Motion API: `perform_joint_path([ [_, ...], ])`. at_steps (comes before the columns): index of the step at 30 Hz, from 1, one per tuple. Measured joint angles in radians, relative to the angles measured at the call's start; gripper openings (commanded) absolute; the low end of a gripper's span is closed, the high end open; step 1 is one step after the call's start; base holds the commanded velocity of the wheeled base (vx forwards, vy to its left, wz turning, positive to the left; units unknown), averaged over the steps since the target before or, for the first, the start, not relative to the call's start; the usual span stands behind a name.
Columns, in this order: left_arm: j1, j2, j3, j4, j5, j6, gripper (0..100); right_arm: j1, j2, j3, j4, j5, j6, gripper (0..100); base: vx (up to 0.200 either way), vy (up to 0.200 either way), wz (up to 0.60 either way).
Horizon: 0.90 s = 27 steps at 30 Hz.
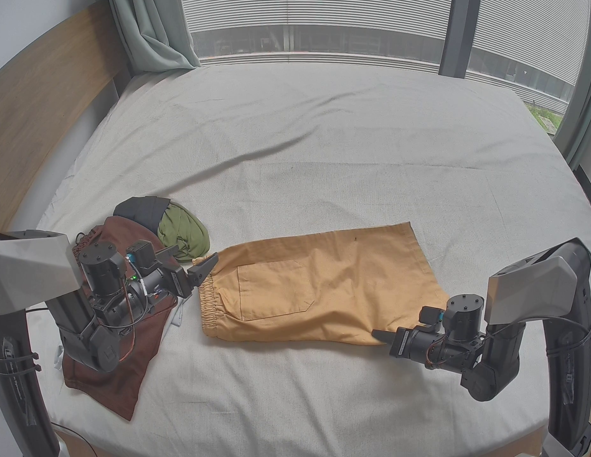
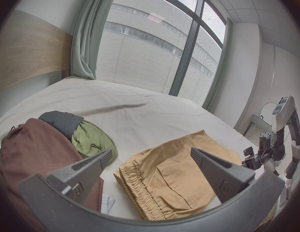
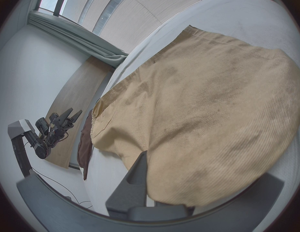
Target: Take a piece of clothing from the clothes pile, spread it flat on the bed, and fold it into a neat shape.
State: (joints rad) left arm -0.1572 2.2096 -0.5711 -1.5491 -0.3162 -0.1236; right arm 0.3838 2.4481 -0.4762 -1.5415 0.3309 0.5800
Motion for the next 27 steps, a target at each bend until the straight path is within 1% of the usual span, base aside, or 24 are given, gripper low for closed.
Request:
perform_joint_path([
  [4,0.000,0.004,0.000,0.000,-0.028,-0.007,100,-0.001,-0.006,0.012,0.000,0.000,0.000,0,0.000,0.000,0.00],
  [8,-0.001,0.005,-0.001,0.000,-0.042,-0.041,100,0.000,-0.007,0.014,0.000,0.000,0.001,0,0.000,0.000,0.00],
  [9,-0.002,0.005,0.000,0.000,-0.047,-0.050,100,0.000,-0.007,0.014,0.000,0.000,0.001,100,0.000,0.000,0.00],
  [13,-0.009,0.002,0.003,0.001,-0.076,-0.073,100,0.001,-0.007,0.013,0.001,0.000,0.004,100,0.000,0.000,0.00],
  [17,-0.011,0.003,0.006,0.001,-0.079,-0.079,100,0.006,-0.011,0.030,0.000,0.002,0.004,100,0.000,0.000,0.00],
  [20,-0.012,0.003,0.011,0.001,-0.079,-0.100,100,0.011,-0.025,0.063,0.000,0.006,0.001,100,0.000,0.000,0.00],
  [27,-0.007,0.003,0.015,0.001,-0.100,-0.138,100,0.064,-0.114,0.174,0.000,0.038,-0.001,100,0.000,0.000,0.00],
])
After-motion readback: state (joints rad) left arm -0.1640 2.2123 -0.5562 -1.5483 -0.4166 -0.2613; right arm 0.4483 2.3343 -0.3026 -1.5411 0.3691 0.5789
